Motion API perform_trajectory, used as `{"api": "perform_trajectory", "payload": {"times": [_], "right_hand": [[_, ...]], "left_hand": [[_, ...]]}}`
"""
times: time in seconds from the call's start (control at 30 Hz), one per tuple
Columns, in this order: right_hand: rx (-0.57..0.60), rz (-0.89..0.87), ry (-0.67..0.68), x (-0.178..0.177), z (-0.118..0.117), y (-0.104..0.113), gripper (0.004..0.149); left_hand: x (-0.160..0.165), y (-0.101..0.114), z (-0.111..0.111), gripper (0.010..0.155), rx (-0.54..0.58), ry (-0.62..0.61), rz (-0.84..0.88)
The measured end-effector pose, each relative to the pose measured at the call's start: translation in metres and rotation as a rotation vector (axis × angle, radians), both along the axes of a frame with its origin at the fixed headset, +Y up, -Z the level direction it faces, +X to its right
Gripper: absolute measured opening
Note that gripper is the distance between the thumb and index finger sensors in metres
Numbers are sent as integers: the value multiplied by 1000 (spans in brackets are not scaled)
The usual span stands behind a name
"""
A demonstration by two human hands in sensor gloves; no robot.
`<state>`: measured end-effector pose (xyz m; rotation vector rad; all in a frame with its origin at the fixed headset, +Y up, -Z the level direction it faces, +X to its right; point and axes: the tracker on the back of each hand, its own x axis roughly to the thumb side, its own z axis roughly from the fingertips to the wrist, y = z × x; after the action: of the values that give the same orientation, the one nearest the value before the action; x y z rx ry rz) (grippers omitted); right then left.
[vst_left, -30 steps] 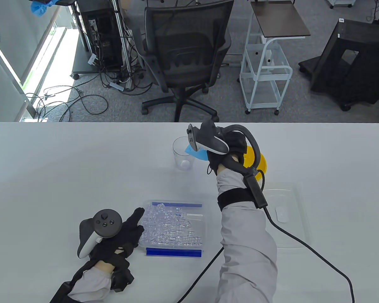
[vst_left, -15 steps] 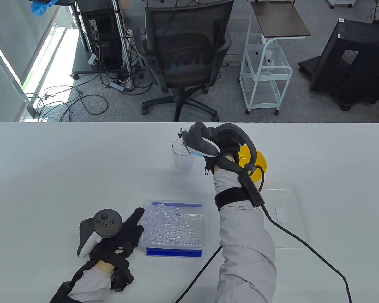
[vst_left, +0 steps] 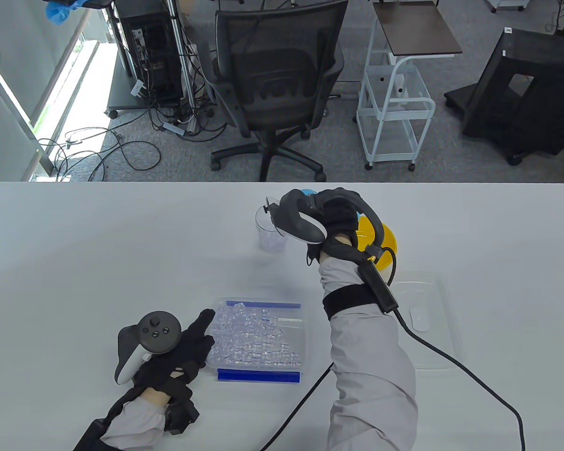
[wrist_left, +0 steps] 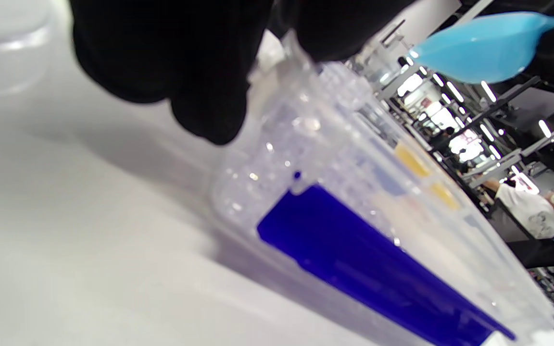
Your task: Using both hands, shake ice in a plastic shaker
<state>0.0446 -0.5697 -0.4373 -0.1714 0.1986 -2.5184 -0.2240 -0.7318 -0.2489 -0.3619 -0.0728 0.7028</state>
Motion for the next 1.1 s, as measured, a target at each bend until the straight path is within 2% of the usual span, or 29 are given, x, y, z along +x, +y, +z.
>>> {"api": "perform_trajectory", "payload": {"times": [0.2,0.37,0.47,0.6,0.7,0.9,0.97,1.1], "right_hand": [[-10,-171,98,14,18,2,54],[-51,-272,222,15,61,-2,54],[-101,-281,291,18,88,-5,54],[-224,-241,345,20,128,-12,54],[-324,-162,319,17,145,-20,54],[-447,-11,215,1,143,-43,54],[-468,1,197,-5,139,-53,54],[-491,-11,174,-15,138,-57,54]], "left_hand": [[-1,-1,0,60,-12,4,22],[-1,-2,0,60,-11,8,24],[-1,-3,0,60,-13,12,33],[-2,-3,1,60,-17,16,43],[-1,-3,1,60,-15,16,38],[-1,-3,1,60,-17,15,40],[-1,-3,1,60,-18,15,40],[-1,-3,1,62,-20,14,42]]}}
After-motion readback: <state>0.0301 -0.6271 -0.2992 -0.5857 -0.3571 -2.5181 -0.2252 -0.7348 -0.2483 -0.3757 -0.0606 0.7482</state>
